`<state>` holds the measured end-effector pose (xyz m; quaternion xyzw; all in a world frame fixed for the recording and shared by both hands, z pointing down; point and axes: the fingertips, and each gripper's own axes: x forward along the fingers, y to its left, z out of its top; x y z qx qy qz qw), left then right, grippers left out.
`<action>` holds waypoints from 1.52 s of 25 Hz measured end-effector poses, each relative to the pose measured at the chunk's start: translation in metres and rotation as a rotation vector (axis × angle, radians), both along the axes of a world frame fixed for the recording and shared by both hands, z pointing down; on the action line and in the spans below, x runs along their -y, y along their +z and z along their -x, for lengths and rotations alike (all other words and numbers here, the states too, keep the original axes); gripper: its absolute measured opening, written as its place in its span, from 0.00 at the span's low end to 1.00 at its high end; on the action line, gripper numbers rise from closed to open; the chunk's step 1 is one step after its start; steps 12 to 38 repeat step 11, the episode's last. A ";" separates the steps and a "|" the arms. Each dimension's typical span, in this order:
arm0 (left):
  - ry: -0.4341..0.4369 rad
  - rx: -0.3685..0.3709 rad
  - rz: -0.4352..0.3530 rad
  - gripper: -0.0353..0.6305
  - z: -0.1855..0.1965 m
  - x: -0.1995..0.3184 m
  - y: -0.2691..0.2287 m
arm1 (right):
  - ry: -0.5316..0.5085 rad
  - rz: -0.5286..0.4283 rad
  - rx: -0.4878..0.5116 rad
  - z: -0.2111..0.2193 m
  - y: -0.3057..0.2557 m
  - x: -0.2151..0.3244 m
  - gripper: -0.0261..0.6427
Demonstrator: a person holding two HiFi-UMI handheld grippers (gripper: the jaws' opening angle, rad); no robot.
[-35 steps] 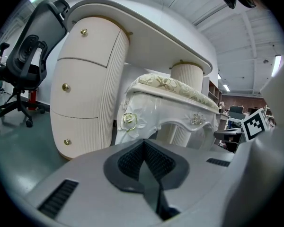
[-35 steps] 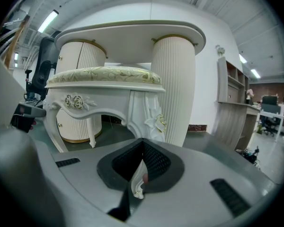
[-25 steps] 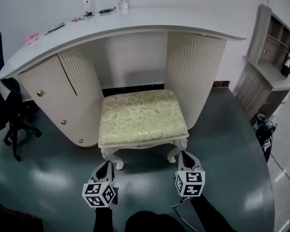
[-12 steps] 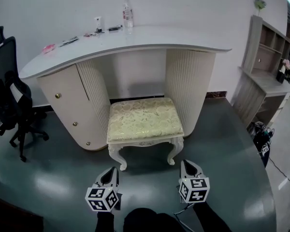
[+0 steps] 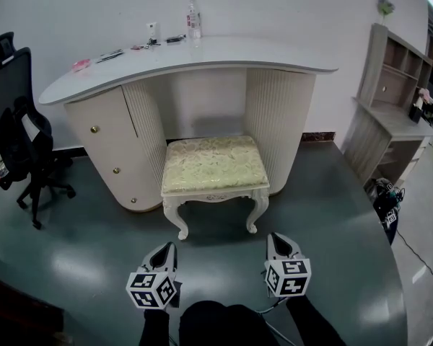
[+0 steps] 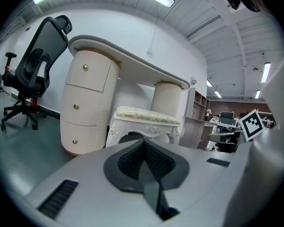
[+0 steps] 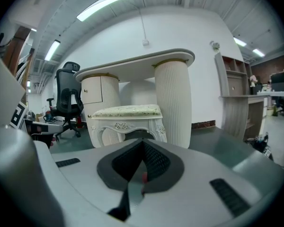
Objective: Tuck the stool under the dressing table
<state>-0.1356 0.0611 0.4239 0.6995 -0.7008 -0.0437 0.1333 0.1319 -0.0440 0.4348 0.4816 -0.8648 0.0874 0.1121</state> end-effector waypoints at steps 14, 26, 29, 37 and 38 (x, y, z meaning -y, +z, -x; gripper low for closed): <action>-0.047 0.001 -0.019 0.06 -0.009 -0.060 -0.015 | -0.025 0.034 0.013 -0.018 -0.003 -0.054 0.05; -0.047 0.001 -0.019 0.06 -0.009 -0.060 -0.015 | -0.025 0.034 0.013 -0.018 -0.003 -0.054 0.05; -0.047 0.001 -0.019 0.06 -0.009 -0.060 -0.015 | -0.025 0.034 0.013 -0.018 -0.003 -0.054 0.05; -0.047 0.001 -0.019 0.06 -0.009 -0.060 -0.015 | -0.025 0.034 0.013 -0.018 -0.003 -0.054 0.05; -0.047 0.001 -0.019 0.06 -0.009 -0.060 -0.015 | -0.025 0.034 0.013 -0.018 -0.003 -0.054 0.05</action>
